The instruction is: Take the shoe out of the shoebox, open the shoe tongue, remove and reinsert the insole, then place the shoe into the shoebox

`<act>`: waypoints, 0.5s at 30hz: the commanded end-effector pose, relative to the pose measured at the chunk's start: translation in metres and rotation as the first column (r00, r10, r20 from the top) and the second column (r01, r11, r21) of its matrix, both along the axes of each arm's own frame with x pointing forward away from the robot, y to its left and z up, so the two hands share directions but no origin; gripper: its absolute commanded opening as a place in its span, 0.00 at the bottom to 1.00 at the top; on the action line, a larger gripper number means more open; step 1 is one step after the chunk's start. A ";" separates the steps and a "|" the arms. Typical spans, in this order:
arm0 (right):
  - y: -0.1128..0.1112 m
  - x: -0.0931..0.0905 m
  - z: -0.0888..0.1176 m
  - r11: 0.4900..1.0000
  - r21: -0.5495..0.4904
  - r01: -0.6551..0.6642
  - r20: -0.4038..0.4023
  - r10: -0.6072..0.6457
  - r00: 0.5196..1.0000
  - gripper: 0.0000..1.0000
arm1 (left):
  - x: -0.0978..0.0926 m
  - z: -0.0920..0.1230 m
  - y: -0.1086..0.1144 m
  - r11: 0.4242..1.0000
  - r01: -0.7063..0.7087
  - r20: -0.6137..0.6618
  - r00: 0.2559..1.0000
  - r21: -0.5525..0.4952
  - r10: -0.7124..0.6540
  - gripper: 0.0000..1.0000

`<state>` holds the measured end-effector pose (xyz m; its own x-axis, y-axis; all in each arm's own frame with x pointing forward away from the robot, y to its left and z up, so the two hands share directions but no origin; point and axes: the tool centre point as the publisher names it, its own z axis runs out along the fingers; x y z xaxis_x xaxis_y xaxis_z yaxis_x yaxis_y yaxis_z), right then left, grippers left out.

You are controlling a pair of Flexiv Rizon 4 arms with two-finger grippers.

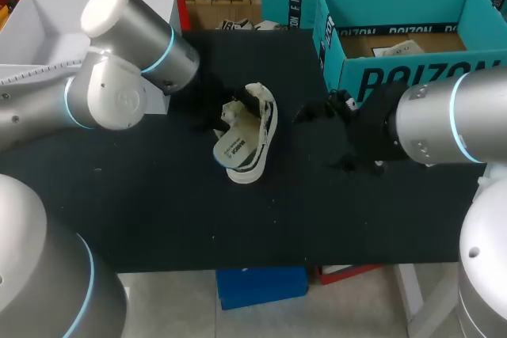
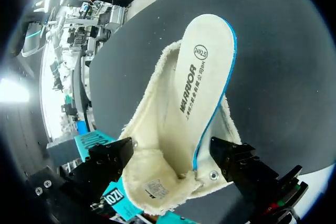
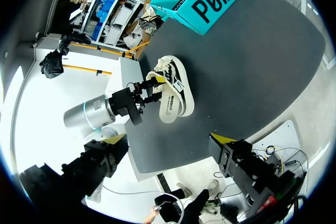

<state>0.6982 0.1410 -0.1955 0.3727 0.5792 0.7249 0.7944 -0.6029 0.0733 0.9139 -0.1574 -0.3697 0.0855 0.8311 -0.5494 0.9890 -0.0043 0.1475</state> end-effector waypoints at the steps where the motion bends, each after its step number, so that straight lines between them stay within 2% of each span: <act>1: 0.007 0.000 -0.003 0.996 -0.039 0.085 0.063 -0.083 0.995 1.00 | 0.003 -0.004 -0.004 1.000 -0.001 0.002 1.000 0.004 0.001 0.35; 2: 0.007 0.000 -0.003 0.996 -0.039 0.085 0.063 -0.083 0.995 1.00 | 0.002 -0.004 -0.004 1.000 -0.001 0.002 1.000 0.003 0.001 0.15; 3: 0.007 0.000 -0.003 0.996 -0.039 0.085 0.063 -0.083 0.995 1.00 | 0.002 -0.004 -0.004 1.000 -0.001 0.002 1.000 0.002 0.001 0.00; 6: 0.007 0.000 -0.003 0.996 -0.039 0.085 0.063 -0.083 0.995 1.00 | 0.001 -0.004 -0.005 1.000 0.000 0.003 1.000 0.004 0.000 0.00; 8: 0.007 0.000 -0.003 0.996 -0.039 0.085 0.063 -0.083 0.995 1.00 | 0.000 -0.005 -0.005 1.000 -0.001 0.002 1.000 0.007 0.001 0.10; 9: 0.007 0.000 -0.003 0.996 -0.039 0.085 0.063 -0.083 0.995 1.00 | 0.000 -0.005 -0.005 1.000 0.000 0.001 1.000 0.011 0.000 0.01; 15: 0.007 0.000 -0.003 0.996 -0.039 0.085 0.063 -0.083 0.995 1.00 | -0.001 -0.006 -0.005 1.000 -0.001 -0.001 1.000 0.019 0.001 0.00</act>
